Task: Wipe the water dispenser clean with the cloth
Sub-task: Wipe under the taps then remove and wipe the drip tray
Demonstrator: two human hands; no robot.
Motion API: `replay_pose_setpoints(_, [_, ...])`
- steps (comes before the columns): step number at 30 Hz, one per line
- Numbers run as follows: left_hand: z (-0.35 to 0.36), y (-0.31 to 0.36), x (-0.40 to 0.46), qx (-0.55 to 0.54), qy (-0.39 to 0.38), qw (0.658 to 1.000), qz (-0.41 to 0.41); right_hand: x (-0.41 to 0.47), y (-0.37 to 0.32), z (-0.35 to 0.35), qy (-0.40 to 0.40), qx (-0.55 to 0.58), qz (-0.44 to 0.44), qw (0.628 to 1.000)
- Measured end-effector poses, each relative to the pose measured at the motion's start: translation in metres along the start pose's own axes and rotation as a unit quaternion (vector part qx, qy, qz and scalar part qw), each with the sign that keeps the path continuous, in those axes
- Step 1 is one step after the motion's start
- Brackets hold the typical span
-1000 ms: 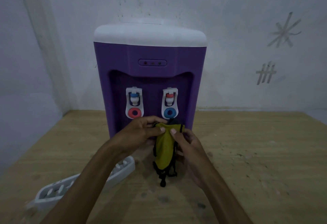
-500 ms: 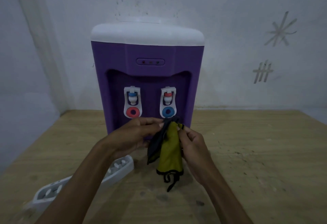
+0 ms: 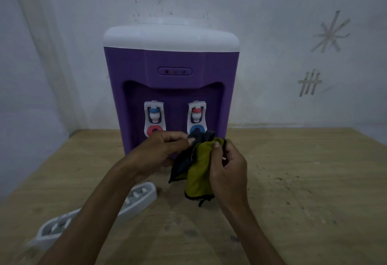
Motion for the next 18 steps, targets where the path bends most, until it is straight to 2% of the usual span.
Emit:
replay_pose_setpoints(2, [-0.005,0.006,0.000,-0.053,0.015,0.998,0.010,0.004,0.004,-0.015,0.049,0.004,0.017,0.999])
replay_pose_setpoints(4, [-0.013,0.008,0.000,-0.098,0.030,0.995,0.013,0.009,0.009,-0.024,0.059,0.016,0.038,0.997])
replay_pose_setpoints(11, [-0.011,0.004,0.004,-0.100,0.077,0.992,0.018,0.006,0.018,-0.024,0.067,0.017,0.092,0.993])
replay_pose_setpoints(18, [0.007,-0.002,0.004,-0.128,0.036,0.991,-0.012,0.011,0.035,-0.025,0.056,0.028,0.133,0.989])
Point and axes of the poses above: each hand's wrist, its own x-axis towards the middle knuckle, its own z-axis out of the palm, y = z × x, the point moved 10 cm from there along x, towards the middle knuckle, and after that the axes turned 15 degrees about -x, right-handed, at the moved point
